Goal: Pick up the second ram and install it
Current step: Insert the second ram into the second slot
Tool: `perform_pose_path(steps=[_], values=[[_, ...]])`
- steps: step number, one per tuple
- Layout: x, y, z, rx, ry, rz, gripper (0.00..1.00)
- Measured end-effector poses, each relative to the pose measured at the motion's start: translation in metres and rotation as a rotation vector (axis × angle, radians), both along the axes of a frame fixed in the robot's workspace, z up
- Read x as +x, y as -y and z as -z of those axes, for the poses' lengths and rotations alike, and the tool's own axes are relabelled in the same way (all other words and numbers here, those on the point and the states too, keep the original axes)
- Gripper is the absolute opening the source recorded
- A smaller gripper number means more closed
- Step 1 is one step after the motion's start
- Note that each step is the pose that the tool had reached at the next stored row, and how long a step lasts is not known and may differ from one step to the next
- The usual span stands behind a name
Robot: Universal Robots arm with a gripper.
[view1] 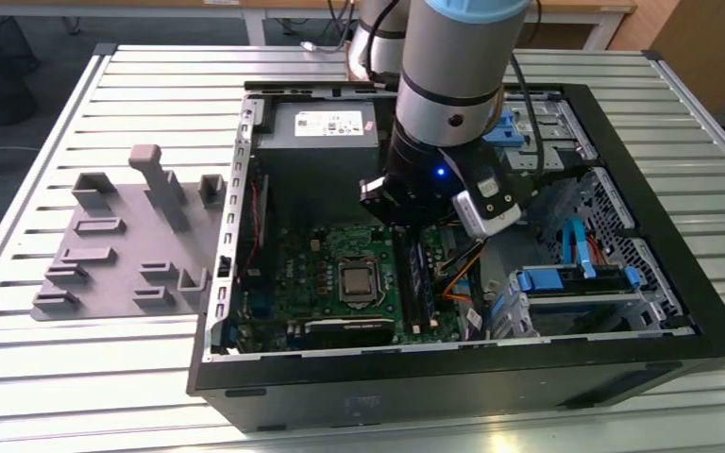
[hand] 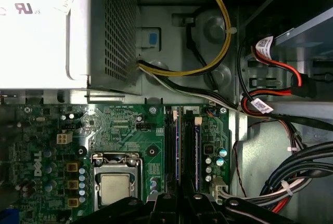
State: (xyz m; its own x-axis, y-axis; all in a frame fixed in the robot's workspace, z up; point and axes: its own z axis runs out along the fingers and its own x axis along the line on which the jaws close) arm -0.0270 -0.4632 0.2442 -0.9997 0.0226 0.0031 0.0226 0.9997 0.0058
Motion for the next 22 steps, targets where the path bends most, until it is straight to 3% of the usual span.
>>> perform_pose_path(steps=[4,9,22], values=[[0.0,0.0001,0.0001,0.0002,0.0,0.0,0.14],[0.0,0.0056,0.0019,0.0003,0.0,0.0,0.14],[0.0,0.0142,0.0172,0.0017,0.0,0.0,0.14]])
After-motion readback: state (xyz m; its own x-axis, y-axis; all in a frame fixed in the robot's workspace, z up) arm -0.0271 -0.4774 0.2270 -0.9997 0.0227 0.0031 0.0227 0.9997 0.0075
